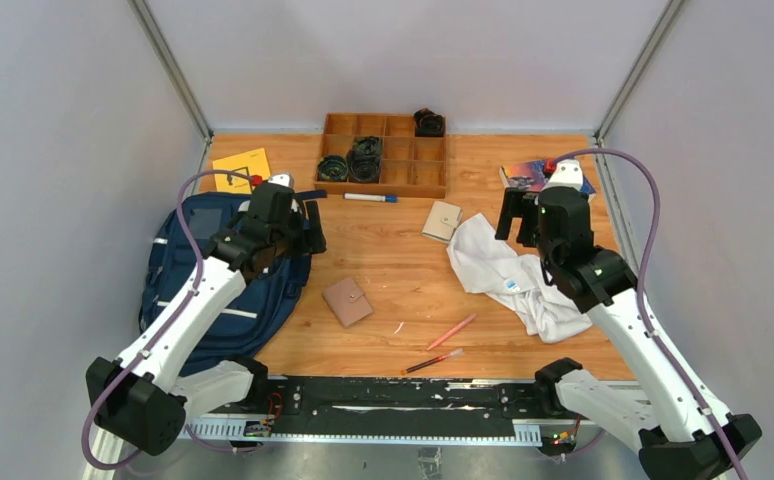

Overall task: Pack the student bag
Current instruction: Adjust the student bag at the center of the board.

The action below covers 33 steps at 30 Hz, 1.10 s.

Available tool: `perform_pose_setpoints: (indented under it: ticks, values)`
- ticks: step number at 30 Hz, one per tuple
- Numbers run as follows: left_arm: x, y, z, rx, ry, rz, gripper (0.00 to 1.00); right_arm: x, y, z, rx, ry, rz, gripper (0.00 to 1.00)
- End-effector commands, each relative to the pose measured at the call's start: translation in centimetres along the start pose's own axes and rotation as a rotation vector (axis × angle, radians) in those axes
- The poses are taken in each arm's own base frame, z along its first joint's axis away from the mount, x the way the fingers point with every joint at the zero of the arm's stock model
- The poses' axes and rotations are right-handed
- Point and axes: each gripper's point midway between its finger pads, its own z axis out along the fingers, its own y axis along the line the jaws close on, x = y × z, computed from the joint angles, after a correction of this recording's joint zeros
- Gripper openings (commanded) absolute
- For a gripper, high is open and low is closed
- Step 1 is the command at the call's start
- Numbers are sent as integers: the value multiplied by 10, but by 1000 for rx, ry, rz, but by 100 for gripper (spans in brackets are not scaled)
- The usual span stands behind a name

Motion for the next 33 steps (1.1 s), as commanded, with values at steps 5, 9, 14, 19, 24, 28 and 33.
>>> perform_pose_setpoints:
  ticks: [5, 9, 14, 19, 24, 28, 33]
  values:
    - [6, 3, 5, -12, 10, -4, 90, 29, -2, 15, 29, 87, 3, 100]
    - [6, -7, 6, 49, -6, -3, 90, 25, -6, 16, 55, 80, -4, 100]
    - [1, -14, 5, 93, -33, 0, 90, 24, -5, 15, 41, 62, -5, 100]
    - [0, -10, 7, 68, -45, -14, 90, 25, 15, 11, -95, 65, -36, 100]
    - [-4, -11, 10, 73, -69, -22, 91, 24, 26, 10, -156, 40, -12, 100]
    - [-8, -16, 14, 83, -52, -1, 91, 29, 49, 9, -279, 78, -52, 100]
    - [-17, -17, 20, 49, -36, 20, 91, 34, 57, 11, -311, 104, -57, 100]
